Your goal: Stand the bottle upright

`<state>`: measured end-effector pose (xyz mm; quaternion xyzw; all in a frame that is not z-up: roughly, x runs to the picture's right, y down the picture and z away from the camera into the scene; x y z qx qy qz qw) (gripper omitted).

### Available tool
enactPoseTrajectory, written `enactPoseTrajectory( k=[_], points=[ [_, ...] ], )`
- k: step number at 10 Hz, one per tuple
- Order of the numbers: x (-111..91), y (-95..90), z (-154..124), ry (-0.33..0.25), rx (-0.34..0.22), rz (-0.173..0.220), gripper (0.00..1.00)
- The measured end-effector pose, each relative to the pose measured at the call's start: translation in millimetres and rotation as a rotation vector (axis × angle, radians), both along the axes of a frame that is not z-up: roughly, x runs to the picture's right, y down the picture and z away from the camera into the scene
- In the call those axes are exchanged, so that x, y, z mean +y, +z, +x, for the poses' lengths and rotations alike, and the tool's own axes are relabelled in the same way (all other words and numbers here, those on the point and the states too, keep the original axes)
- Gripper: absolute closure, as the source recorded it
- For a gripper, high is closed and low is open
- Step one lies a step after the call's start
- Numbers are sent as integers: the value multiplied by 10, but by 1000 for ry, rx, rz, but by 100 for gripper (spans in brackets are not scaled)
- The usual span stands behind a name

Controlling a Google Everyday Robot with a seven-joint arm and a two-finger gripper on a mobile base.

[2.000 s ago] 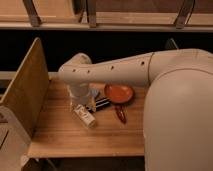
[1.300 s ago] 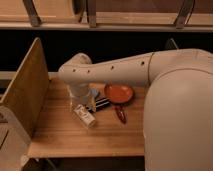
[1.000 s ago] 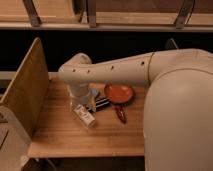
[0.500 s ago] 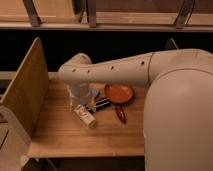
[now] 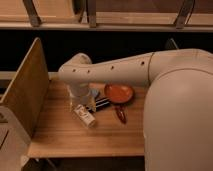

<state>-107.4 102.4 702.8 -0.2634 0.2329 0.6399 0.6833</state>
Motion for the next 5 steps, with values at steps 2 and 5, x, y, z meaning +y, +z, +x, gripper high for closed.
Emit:
enactPoseTrajectory(
  k=[2, 5],
  points=[
    [-14, 6, -5, -4, -6, 3, 35],
    [-259, 225, -73, -90, -95, 54, 35]
  ],
)
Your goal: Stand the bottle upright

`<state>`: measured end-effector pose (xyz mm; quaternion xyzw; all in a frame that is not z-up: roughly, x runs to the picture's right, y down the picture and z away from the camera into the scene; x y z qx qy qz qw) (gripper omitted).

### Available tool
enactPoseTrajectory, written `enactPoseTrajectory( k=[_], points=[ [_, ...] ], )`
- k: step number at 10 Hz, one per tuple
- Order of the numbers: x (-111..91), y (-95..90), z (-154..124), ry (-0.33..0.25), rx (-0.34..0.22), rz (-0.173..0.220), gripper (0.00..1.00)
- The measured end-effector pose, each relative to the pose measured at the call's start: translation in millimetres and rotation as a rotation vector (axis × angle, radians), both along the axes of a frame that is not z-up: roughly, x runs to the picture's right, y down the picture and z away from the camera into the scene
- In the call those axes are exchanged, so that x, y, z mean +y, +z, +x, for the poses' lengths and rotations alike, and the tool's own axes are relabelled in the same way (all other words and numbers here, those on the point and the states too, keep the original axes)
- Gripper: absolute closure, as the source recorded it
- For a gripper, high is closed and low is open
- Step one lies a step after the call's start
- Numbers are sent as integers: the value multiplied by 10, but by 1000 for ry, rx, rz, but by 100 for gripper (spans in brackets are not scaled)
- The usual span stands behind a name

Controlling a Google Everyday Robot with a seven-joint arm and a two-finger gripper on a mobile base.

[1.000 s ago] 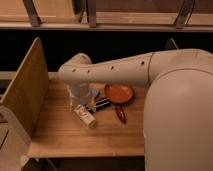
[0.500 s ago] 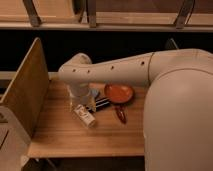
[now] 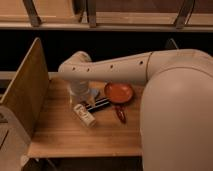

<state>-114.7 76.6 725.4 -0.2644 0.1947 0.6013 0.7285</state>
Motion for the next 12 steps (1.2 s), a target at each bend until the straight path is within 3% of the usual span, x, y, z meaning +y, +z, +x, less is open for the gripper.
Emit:
enactPoseTrajectory(
  k=[3, 5, 8, 12],
  points=[
    [-275, 496, -73, -185, -117, 8, 35],
    [-357, 709, -62, -264, -156, 1, 35],
    [-371, 772, -88, -294, -171, 2, 35],
    [-145, 826, -523, -302, -233, -6, 35]
  ],
)
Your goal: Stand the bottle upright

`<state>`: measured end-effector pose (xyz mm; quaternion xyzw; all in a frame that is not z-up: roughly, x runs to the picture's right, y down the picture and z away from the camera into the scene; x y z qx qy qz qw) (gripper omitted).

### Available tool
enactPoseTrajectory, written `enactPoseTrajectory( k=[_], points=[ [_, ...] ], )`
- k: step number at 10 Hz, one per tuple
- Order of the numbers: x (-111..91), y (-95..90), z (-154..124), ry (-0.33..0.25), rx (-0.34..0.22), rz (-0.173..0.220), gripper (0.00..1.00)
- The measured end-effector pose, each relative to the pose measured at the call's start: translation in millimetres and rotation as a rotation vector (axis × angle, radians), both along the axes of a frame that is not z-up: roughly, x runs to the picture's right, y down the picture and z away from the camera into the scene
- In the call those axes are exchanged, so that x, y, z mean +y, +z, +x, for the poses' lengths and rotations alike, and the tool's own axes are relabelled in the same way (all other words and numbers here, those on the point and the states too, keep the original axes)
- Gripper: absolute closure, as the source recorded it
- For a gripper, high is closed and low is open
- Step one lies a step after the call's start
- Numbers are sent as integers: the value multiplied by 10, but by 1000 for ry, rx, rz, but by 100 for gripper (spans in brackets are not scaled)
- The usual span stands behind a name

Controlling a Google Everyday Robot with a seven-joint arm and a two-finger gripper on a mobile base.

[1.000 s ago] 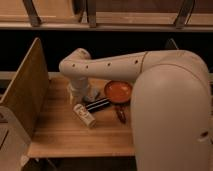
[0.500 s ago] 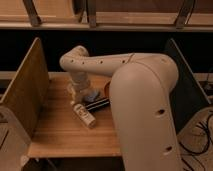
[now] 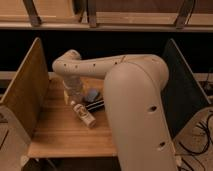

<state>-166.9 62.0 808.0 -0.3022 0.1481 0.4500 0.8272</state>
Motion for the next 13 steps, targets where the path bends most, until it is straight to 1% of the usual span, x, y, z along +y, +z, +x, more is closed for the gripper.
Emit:
enactPoseTrajectory(
  k=[1, 2, 6, 11, 13],
  points=[
    [55, 39, -34, -9, -5, -4, 35],
    [94, 78, -82, -20, -19, -1, 35],
    [119, 237, -171, -57, -74, 53, 35],
    [123, 250, -177, -61, -78, 57, 35],
    [177, 378, -167, -80, -89, 53, 35]
  ],
)
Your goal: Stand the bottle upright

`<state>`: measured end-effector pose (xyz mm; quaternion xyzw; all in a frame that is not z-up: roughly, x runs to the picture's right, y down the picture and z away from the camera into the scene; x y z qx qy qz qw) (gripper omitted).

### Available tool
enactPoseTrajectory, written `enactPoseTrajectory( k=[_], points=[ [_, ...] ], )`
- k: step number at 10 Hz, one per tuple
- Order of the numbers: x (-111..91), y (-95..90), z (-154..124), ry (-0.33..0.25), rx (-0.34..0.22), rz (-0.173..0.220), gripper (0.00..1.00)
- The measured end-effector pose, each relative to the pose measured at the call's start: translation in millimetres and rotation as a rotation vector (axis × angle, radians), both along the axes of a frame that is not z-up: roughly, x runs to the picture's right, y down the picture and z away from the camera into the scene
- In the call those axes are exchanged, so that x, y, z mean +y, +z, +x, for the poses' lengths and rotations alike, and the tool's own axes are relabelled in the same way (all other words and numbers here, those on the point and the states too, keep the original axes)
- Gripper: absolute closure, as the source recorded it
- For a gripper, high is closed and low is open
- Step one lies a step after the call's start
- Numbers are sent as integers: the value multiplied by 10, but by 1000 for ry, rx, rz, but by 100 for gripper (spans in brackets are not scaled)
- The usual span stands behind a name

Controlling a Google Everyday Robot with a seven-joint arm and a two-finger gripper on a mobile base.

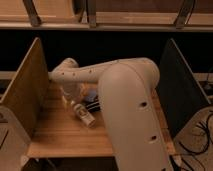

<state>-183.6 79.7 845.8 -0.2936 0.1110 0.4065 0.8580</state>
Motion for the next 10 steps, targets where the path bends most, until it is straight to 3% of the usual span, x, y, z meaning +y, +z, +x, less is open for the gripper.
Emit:
enactPoseTrajectory(
  k=[3, 6, 10],
  points=[
    [35, 249, -29, -29, -26, -6, 35],
    [59, 370, -172, -42, -53, -5, 35],
    [288, 421, -230, -12, -58, -58, 35]
  ],
)
